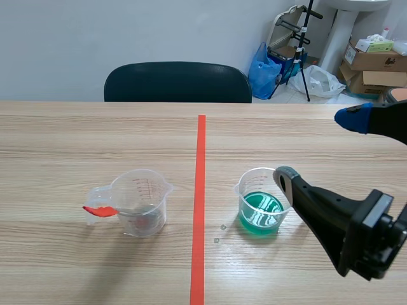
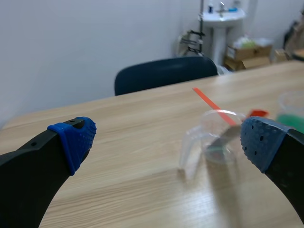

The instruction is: Do the redox reaction experiment

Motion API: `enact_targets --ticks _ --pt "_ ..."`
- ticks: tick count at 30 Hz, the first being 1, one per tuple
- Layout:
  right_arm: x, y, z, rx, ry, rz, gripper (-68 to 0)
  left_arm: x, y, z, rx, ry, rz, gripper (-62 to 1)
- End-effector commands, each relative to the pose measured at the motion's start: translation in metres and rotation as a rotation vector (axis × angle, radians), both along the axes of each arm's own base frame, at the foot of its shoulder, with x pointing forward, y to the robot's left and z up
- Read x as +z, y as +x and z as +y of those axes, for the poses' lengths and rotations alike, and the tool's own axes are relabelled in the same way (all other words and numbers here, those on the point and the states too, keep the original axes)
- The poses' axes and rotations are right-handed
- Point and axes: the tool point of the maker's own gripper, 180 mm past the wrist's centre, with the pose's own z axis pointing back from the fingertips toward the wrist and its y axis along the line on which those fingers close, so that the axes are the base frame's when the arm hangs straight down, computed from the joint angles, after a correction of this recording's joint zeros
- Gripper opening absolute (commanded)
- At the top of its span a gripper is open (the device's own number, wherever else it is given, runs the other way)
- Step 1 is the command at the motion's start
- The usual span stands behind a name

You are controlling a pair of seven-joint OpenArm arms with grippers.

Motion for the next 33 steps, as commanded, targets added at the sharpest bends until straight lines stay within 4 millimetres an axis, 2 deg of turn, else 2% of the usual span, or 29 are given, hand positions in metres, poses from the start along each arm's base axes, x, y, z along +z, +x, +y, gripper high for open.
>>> enact_targets --ticks 1,6,9,16,21,29,33 --pt "0.01 0.002 0.001 0.003 0.019 -0.033 0.4 0.001 0.001 -0.009 -0.04 -0.026 -0.005 1.4" --pt "0.01 0.002 0.001 0.004 0.019 -0.033 0.4 -0.015 0.006 -0.026 -0.147 -0.039 0.082 1.4" --pt "0.01 0.002 0.001 0.004 0.019 -0.033 0.4 -0.024 0.006 -0.029 -0.155 -0.036 0.132 1.4" --pt "0.011 0.002 0.001 0.004 0.018 -0.036 0.4 -0.031 0.018 -0.041 -0.193 -0.085 0.144 1.4" --pt "0.01 0.002 0.001 0.004 0.016 -0.034 0.4 -0.043 0.022 -0.056 -0.217 -0.01 0.14 1.4" --pt "0.01 0.002 0.001 0.004 0.014 -0.03 0.4 -0.059 0.034 -0.059 -0.195 0.017 0.197 1.4" --pt "0.01 0.002 0.001 0.004 0.013 -0.03 0.4 -0.058 0.037 -0.06 -0.202 0.017 0.192 1.4"
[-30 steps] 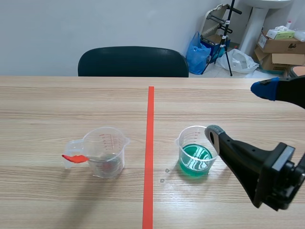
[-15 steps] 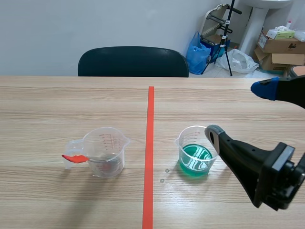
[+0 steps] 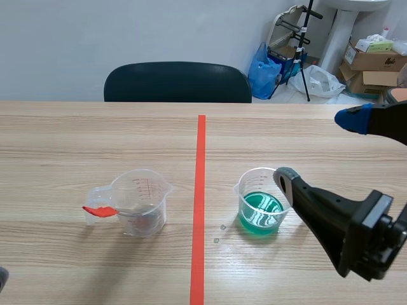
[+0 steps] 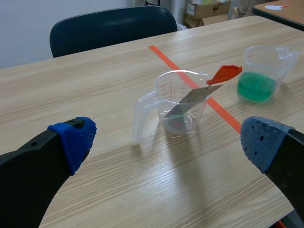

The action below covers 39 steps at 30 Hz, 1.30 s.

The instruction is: Do the redox reaction experiment

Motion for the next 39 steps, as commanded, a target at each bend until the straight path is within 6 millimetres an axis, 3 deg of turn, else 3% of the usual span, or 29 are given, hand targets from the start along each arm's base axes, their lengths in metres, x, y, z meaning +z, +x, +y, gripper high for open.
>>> enact_targets --ticks 1,39 --pt "0.01 0.002 0.001 0.004 0.017 -0.034 0.4 0.01 0.002 0.0 -0.003 -0.01 -0.029 1.4" --pt "-0.007 0.002 -0.002 -0.008 -0.051 0.035 0.4 0.01 0.002 0.0 0.001 -0.015 -0.03 1.4"
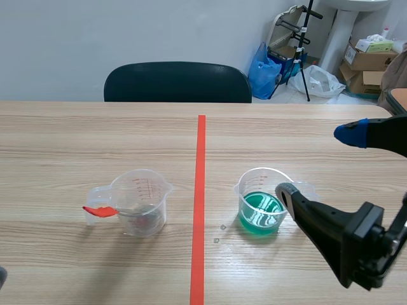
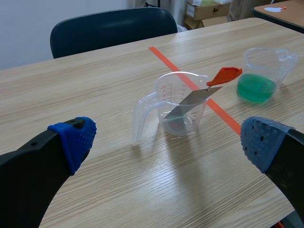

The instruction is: Do the redox reaction experiment

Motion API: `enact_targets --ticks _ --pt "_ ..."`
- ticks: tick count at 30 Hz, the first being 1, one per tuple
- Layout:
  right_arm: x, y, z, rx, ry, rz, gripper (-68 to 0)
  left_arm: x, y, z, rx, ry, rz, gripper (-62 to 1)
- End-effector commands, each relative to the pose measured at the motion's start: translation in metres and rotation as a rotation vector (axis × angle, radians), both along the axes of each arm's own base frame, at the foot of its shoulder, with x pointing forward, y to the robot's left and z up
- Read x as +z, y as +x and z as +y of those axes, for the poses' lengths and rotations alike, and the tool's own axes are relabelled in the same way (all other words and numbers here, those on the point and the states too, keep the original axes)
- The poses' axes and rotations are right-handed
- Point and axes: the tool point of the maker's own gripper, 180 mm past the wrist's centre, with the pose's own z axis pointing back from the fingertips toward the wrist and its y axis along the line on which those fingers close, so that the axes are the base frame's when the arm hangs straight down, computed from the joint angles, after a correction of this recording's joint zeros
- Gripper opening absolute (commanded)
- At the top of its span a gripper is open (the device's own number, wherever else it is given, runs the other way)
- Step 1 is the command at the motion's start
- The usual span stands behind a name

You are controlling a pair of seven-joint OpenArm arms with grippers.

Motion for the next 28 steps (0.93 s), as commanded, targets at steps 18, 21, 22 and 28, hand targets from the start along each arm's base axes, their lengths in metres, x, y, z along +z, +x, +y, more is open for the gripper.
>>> enact_targets --ticks 18,21,22,28 --pt "0.0099 0.0029 0.0013 0.005 0.013 -0.034 0.4 0.0095 0.0024 -0.0003 -0.002 -0.01 -0.03 1.4" --pt "0.0099 0.0029 0.0013 0.005 0.013 -0.034 0.4 0.0095 0.0024 -0.0003 -0.002 -0.01 -0.03 1.4" --pt "0.0099 0.0029 0.0013 0.005 0.013 -0.034 0.4 0.0096 0.0024 -0.0004 -0.002 -0.01 -0.031 1.4" --pt "0.0099 0.0029 0.0013 0.005 0.013 -0.034 0.4 0.012 0.0026 -0.0005 -0.002 -0.016 -0.043 1.4"
